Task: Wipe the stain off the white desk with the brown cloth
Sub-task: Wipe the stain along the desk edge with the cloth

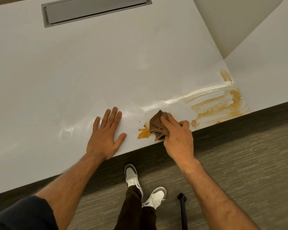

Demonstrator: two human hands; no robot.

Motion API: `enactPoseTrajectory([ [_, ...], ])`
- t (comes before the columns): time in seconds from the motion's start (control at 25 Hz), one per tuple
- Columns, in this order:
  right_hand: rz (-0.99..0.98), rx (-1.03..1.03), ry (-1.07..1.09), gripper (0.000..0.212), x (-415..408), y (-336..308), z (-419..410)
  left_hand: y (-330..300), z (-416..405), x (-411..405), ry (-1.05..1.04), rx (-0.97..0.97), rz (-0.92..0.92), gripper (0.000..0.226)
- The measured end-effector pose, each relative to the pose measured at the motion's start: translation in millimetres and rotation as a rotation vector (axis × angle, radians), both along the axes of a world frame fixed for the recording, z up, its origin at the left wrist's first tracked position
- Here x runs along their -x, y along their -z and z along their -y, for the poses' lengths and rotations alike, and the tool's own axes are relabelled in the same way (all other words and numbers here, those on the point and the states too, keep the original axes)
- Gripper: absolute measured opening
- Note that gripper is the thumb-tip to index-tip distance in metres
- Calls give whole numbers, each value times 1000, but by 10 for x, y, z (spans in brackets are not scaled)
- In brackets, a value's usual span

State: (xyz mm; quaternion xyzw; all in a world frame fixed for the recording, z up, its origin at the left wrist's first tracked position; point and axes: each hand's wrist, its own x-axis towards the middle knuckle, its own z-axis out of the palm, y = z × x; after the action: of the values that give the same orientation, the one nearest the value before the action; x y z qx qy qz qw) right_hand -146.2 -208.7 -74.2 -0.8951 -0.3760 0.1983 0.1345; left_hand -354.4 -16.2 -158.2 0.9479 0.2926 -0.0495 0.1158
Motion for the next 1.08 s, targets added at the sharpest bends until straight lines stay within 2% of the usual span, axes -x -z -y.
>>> enactPoseTrajectory([
  [0.2, 41, -75, -120, 64, 90, 53, 64, -20, 9, 0, -4, 6, -7, 78],
  [0.28, -11, -74, -191, 64, 208, 21, 131, -43, 13, -9, -4, 5, -9, 78],
  [0.4, -256, -27, -180, 68, 347, 6, 294, -59, 20, -7, -8, 21, -1, 78],
  [0.52, -598, -53, 12, 72, 161, -141, 339, -58, 16, -9, -11, 28, 4, 78],
  [0.56, -644, -95, 70, 72, 52, -183, 304, -51, 13, -12, -10, 26, 3, 78],
  [0.6, -616, -147, 114, 71, -71, -201, 241, -44, 13, -15, -9, 22, 1, 78],
  [0.68, -432, -233, 128, 69, -271, -164, 42, -26, 17, -10, -9, 13, 0, 79],
  [0.84, -177, -169, 85, 69, -238, 151, -380, -2, 6, -11, -6, -13, 3, 79],
  [1.08, -147, -190, 0, 67, -159, 362, -648, 0, 7, -13, -14, -19, -3, 78],
])
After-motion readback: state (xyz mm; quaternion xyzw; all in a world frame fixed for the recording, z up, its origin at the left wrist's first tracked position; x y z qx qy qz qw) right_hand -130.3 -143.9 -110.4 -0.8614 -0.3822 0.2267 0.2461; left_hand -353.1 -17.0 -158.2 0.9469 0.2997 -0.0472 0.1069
